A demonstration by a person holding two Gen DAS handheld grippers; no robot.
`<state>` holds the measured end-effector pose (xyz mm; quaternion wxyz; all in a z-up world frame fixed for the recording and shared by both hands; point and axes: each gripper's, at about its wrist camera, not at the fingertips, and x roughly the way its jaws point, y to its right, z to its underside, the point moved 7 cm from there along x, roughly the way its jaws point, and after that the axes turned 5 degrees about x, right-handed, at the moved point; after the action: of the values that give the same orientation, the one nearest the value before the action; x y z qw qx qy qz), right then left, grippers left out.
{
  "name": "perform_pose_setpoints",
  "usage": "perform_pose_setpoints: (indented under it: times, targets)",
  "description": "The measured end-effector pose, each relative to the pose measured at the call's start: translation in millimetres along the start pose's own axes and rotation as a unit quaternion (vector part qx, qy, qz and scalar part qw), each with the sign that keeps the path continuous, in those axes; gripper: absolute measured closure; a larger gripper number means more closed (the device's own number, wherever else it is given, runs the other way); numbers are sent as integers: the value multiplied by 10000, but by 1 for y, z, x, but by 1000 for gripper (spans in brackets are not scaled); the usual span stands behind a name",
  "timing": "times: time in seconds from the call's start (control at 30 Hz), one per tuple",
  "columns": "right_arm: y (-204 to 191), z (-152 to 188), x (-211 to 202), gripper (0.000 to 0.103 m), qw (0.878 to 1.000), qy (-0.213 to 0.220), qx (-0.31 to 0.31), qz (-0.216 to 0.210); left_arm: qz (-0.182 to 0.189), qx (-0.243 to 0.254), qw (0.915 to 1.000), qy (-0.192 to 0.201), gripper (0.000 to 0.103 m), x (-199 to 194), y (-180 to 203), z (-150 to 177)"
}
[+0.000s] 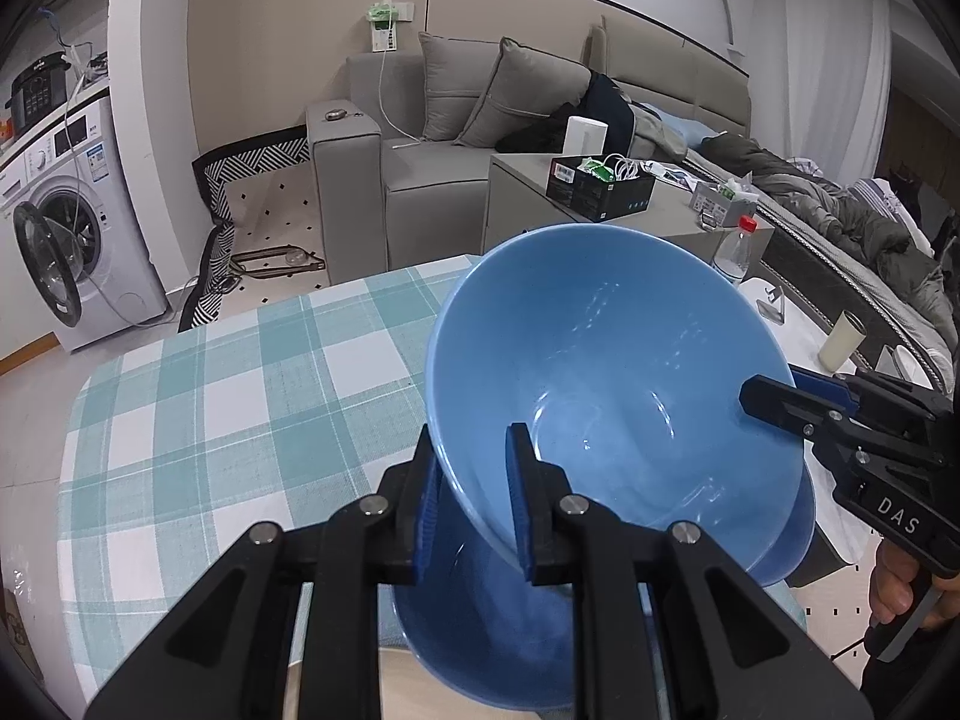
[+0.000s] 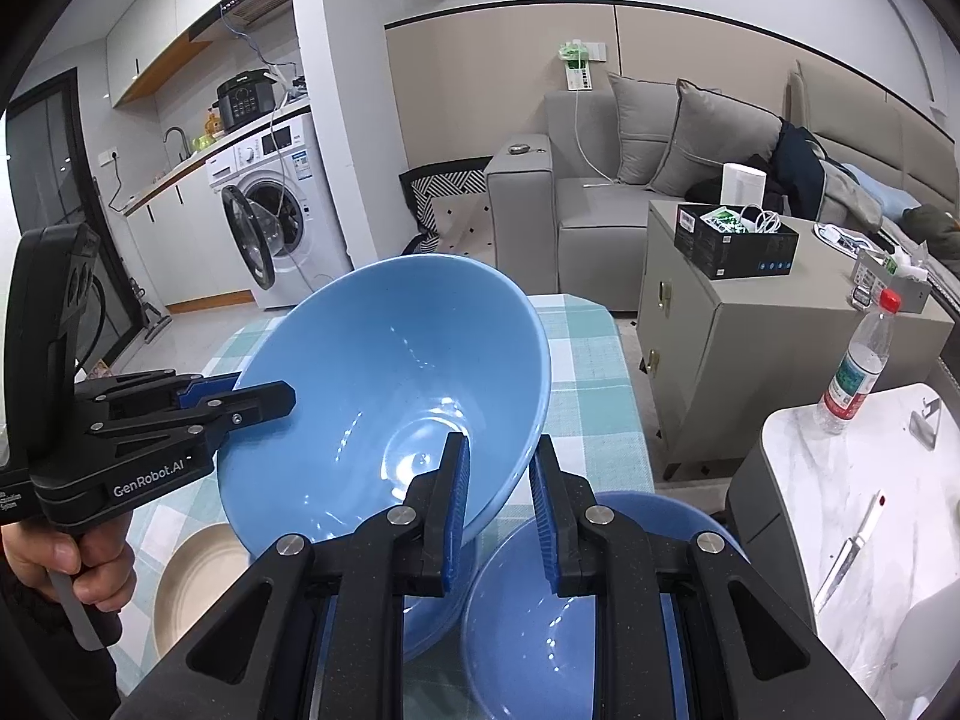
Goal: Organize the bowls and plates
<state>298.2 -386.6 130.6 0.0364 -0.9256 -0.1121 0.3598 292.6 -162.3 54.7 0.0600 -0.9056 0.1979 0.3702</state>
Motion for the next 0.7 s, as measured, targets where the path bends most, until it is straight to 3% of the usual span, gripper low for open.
perform_pose_setpoints:
  times: [0.7]
  targets:
    - [-26,26,-2,82,9997,-91,-142,-190,-85,-167,9998,-13,84,-14,-12,32]
